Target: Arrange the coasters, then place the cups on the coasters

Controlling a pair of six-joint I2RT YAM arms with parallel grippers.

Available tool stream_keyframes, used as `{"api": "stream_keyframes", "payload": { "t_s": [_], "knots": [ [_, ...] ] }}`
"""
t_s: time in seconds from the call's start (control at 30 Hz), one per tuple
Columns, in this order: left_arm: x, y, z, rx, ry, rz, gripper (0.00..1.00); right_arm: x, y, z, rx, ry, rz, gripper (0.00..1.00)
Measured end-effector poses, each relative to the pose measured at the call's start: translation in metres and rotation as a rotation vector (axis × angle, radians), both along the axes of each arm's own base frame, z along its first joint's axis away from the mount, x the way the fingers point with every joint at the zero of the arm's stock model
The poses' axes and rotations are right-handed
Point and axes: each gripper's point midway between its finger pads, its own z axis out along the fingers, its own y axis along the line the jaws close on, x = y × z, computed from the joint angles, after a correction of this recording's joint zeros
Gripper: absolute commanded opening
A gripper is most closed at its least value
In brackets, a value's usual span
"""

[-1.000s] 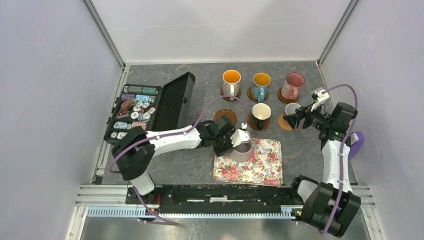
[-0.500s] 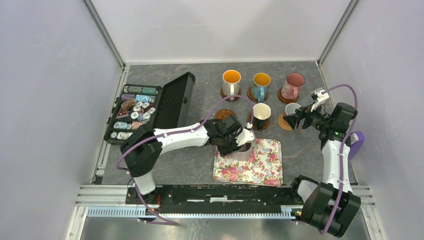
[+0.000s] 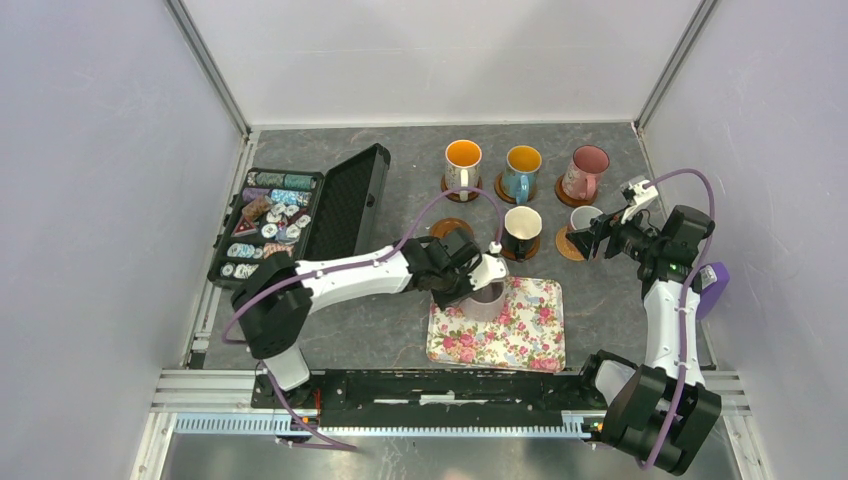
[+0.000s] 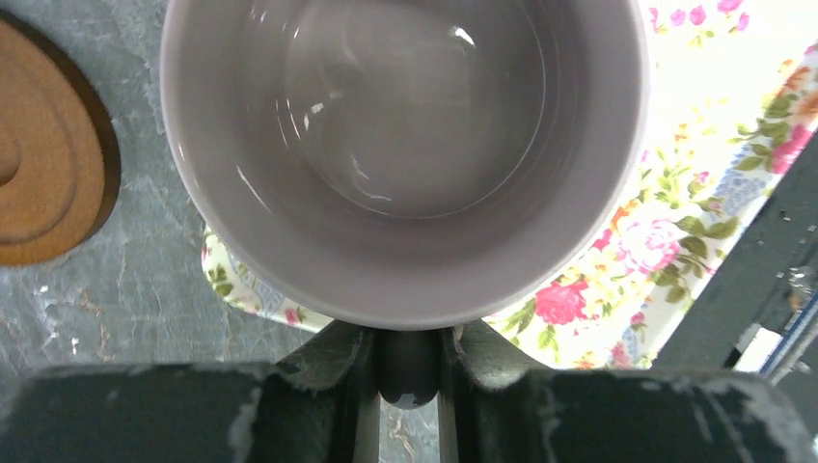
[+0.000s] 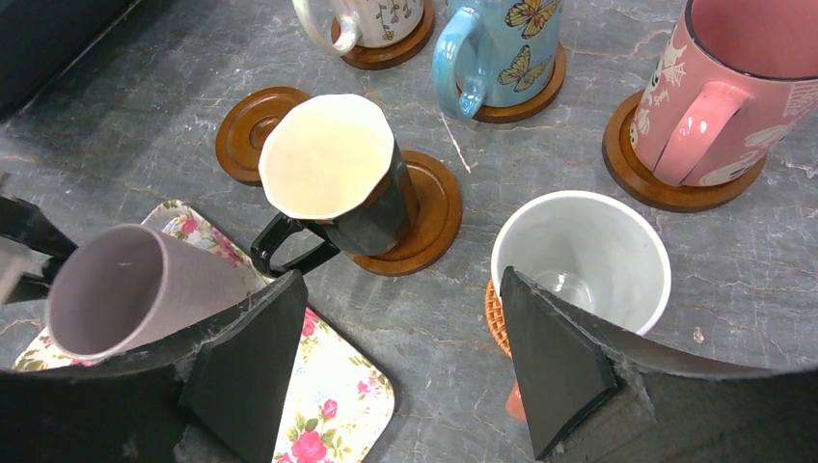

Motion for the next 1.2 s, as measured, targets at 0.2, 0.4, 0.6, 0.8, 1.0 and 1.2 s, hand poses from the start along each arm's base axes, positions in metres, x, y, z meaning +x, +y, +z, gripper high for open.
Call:
{"api": "stream_keyframes", "payload": {
  "t_s": [0.2,0.4,0.6,0.8,1.0,1.2],
  "knots": [
    [-0.002,0.007,0.038,-0.109,-0.019,0.083,0.02,-0.001,0.0,-0.001,0.003,0.005,0.0,0.81],
    [0.032,0.012,0.074,-0.225,-0.084,0.282,0.02,-0.001,0.0,-0.001,0.002,0.006,-0.001,0.81],
    [0.083,0.038,0.09,-0.215,-0.194,0.59,0.02,0.0,-0.001,-0.001,0.007,0.013,-0.011,0.81],
    [0.116,0.036,0.111,-0.268,-0.246,0.854,0.02,0.0,-0.001,-0.001,0.01,0.018,-0.02,0.81],
    [0.122,0.026,0.098,-0.281,-0.184,1.005,0.02,0.001,-0.003,-0.002,0.006,0.022,-0.032,0.81],
    [0.122,0.021,0.07,-0.236,-0.149,1.102,0.02,0.001,-0.004,-0.002,0.003,0.022,-0.036,0.81]
  ]
}}
